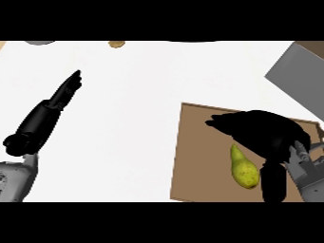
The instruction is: Pick the pear from the tray and place it in the cardboard box
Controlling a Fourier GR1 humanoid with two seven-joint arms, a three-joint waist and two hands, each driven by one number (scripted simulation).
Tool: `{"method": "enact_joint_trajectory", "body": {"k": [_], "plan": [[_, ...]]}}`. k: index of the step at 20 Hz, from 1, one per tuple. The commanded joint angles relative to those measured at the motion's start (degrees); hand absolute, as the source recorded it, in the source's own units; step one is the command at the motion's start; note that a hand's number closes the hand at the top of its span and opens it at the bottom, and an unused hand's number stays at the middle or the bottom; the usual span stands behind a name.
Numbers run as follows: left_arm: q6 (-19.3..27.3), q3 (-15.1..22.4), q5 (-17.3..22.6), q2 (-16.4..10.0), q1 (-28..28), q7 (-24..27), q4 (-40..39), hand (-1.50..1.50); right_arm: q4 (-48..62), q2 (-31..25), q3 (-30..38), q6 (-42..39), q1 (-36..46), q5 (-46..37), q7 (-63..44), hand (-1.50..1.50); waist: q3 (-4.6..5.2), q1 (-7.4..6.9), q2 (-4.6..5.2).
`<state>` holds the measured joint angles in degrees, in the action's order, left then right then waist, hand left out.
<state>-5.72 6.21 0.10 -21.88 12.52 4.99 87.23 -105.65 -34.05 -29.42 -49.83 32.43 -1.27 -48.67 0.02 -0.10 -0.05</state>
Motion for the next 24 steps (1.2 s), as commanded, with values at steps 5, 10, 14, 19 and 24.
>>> {"method": "enact_joint_trajectory", "body": {"k": [5, 10, 14, 19, 24], "plan": [[-2.24, -1.99, -0.79, 0.78, -1.08, -0.45, 0.36, 0.00, -1.94, 4.51, -2.25, -2.35, -4.95, -8.87, -3.09, -1.50, -0.01, 0.14, -0.02], [-4.46, -3.44, -0.40, 0.46, -2.68, 0.75, 1.83, 0.00, 4.30, 3.27, -1.96, -1.08, -6.79, -19.85, 8.31, -1.50, -0.05, -0.25, 0.10], [-0.46, -0.48, -6.33, 5.58, -1.34, 2.87, -1.26, 0.00, 5.15, 3.41, 1.28, -3.21, -7.58, -21.06, 11.55, -1.50, -0.03, 0.09, 0.10], [-4.70, -4.27, -3.74, 4.58, 0.34, -1.30, 0.71, 0.00, 6.57, 5.91, 2.39, -4.89, -9.62, -26.17, 15.80, -1.50, -0.03, 0.00, 0.06], [-3.79, -4.55, -5.83, 5.85, -0.18, -2.61, 2.48, 0.00, 8.63, 10.08, 0.98, -3.63, -9.84, -32.02, 14.93, -1.50, -0.03, -0.06, 0.04]]}}
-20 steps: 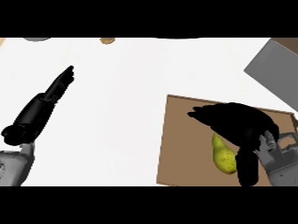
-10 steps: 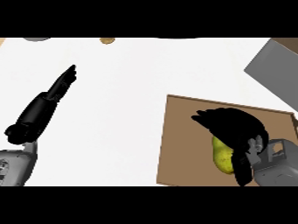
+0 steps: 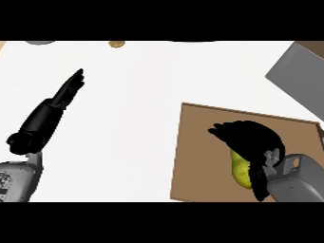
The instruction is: Pick the pear from the tray and place it in the cardboard box
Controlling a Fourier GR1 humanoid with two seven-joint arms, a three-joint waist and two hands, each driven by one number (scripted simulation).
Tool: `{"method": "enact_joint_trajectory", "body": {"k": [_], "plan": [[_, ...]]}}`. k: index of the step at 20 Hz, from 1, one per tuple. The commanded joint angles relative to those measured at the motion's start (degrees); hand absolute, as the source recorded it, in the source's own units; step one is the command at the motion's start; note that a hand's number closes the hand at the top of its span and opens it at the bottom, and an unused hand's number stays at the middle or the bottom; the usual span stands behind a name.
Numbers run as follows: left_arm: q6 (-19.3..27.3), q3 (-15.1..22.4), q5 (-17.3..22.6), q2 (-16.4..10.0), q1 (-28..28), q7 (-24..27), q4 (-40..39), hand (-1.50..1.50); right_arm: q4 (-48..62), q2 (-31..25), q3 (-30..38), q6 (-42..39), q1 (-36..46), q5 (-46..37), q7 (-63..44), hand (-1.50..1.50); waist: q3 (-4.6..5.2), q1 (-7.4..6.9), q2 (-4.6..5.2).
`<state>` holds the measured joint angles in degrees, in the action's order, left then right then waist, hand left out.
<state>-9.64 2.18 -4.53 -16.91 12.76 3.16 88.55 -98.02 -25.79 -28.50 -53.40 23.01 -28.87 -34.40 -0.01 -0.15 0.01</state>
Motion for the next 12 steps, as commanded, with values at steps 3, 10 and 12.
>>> {"method": "enact_joint_trajectory", "body": {"k": [3, 10, 12], "plan": [[-1.66, -1.61, -0.32, 0.83, 0.25, 0.06, 0.56, 0.00, 1.30, -0.46, 0.42, -0.79, -2.27, -7.12, 3.66, -1.50, 0.01, 0.04, -0.02], [-4.21, -2.99, -0.26, 0.74, 0.12, -1.70, 1.29, 0.00, 4.85, -1.89, 1.95, 2.05, -5.58, -11.65, 12.65, -1.50, 0.00, 0.10, -0.02], [-3.84, -3.90, -1.03, 0.45, -0.86, 0.82, 0.96, 0.00, 11.70, -0.16, 0.90, 4.66, -2.45, -14.03, 16.53, -1.50, -0.01, -0.20, 0.04]]}}
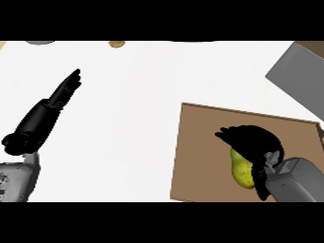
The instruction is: Pick the pear from the tray and place it in the cardboard box
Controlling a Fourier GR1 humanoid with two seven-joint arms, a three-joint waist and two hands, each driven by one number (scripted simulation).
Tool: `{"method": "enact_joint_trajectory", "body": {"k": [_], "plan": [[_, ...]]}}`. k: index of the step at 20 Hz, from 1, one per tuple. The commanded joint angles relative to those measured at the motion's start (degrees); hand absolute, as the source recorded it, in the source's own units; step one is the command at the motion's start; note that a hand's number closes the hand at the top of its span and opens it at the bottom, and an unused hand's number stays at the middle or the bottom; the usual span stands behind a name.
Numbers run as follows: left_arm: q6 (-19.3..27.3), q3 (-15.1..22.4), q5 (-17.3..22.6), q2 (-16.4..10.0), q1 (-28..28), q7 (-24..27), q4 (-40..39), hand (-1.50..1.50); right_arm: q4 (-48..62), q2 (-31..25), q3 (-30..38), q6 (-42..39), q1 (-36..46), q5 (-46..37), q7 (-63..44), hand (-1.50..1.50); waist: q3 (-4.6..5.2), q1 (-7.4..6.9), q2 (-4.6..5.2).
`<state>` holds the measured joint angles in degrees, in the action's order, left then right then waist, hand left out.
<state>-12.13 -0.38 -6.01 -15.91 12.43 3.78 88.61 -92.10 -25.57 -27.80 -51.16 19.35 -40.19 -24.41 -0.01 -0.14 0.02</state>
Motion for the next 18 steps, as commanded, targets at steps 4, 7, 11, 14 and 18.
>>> {"method": "enact_joint_trajectory", "body": {"k": [4, 7, 11, 14, 18], "plan": [[-0.10, -0.45, -0.96, 1.42, 0.34, 2.00, -1.41, 0.00, 1.32, -1.87, -3.26, 6.85, -1.39, -5.37, 13.00, 1.50, -0.01, 0.04, 0.05], [-3.01, -1.37, 1.31, -0.56, -3.31, -1.20, 5.47, 0.00, 2.78, -0.09, -4.06, 11.03, 0.22, -9.18, 14.09, 1.50, -0.02, -0.45, -0.05], [-1.53, -0.96, -0.49, 0.99, -1.91, -0.20, 1.49, 0.00, 5.75, 1.19, -2.17, 18.74, 0.26, -11.35, 18.10, 1.50, -0.02, -0.26, 0.04], [-1.92, 0.20, -0.58, 1.46, -1.53, 0.18, 2.04, 0.00, 16.44, 9.41, 3.41, 24.54, 8.70, -10.34, 15.88, 1.50, -0.08, -1.83, 0.51], [-1.47, -0.63, -0.30, 1.77, 2.48, -2.09, 0.99, 0.00, 23.69, 11.48, 8.69, 34.59, 13.63, -11.15, 19.53, 1.50, -0.08, -1.37, 0.52]]}}
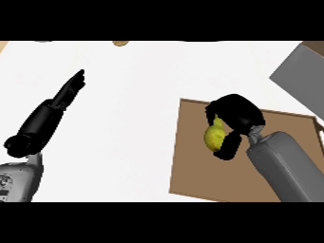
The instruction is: Pick the pear from the tray and place it in the cardboard box
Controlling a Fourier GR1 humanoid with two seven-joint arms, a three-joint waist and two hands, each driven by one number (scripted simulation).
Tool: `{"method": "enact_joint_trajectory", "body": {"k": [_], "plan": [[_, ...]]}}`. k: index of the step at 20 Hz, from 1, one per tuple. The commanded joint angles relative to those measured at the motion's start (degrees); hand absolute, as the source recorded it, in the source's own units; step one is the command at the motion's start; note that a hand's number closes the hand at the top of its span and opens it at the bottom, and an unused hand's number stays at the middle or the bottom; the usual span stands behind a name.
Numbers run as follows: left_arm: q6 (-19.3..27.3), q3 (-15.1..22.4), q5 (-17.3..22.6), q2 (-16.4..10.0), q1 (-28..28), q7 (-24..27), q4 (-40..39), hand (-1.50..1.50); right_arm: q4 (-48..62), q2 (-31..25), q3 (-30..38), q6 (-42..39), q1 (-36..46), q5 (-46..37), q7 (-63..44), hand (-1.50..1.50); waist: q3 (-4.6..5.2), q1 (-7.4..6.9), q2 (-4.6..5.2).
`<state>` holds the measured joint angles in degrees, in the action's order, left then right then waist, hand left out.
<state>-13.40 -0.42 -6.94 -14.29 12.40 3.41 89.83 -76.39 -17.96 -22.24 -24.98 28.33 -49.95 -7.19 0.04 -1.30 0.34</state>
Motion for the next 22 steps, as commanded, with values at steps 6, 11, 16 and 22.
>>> {"method": "enact_joint_trajectory", "body": {"k": [6, 11, 16, 22], "plan": [[0.78, 0.15, -1.62, 0.70, 0.24, 0.95, -1.07, 0.00, 7.46, 5.81, 5.46, 17.60, 9.67, -4.05, 5.15, 1.50, -0.06, 0.61, -0.22], [0.52, -1.07, -1.67, 0.17, 0.21, 1.30, -2.45, 0.00, -4.52, 3.22, 4.93, 16.01, 8.78, -6.92, 2.72, 1.50, -0.02, 1.68, -0.57], [-0.43, -2.32, -0.61, -0.66, 1.13, 0.71, -2.70, 0.00, -4.64, 3.22, 15.95, 16.37, 15.77, -4.40, -5.58, 1.50, -0.01, 1.38, -0.50], [-0.76, -1.55, -0.36, 0.17, -2.82, 1.75, -0.12, 0.00, -6.63, -1.36, 27.84, 19.43, 13.22, -1.34, -10.42, 1.50, -0.05, 1.48, -0.48]]}}
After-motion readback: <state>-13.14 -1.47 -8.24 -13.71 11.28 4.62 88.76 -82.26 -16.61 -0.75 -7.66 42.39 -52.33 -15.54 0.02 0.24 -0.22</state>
